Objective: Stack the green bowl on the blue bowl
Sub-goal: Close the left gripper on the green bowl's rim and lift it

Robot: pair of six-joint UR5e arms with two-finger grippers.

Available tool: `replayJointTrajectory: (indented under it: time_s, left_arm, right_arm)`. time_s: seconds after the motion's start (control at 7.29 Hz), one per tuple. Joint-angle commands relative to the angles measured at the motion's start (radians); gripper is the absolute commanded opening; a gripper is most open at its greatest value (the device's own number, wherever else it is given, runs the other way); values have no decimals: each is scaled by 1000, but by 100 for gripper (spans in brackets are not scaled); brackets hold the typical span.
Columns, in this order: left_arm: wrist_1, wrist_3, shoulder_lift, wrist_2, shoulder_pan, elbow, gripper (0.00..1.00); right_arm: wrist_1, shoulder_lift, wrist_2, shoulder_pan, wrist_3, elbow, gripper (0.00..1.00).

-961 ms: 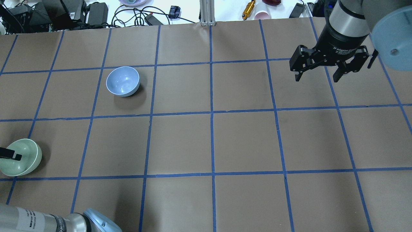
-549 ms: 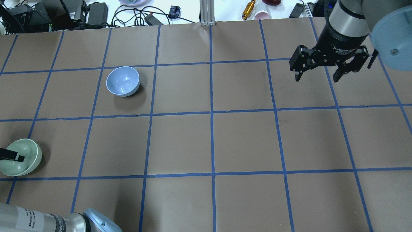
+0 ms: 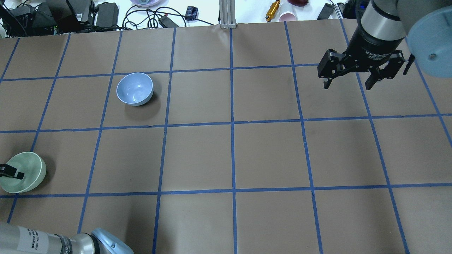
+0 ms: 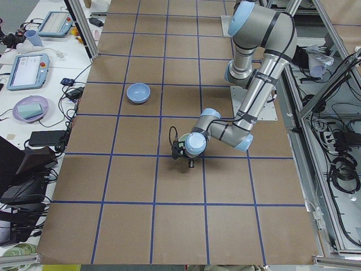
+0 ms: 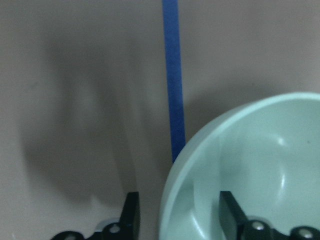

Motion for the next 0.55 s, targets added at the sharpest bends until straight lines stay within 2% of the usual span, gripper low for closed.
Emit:
replayJointTrajectory:
  time_s: [0.0, 0.41]
  left_arm:
    - [-43, -1, 5, 1, 0, 3, 0]
    - [-53, 1, 8, -6, 0, 7, 0]
  right_arm:
    - [0, 0, 2, 0, 0, 0, 100]
    - [0, 0, 0, 0, 0, 0, 100]
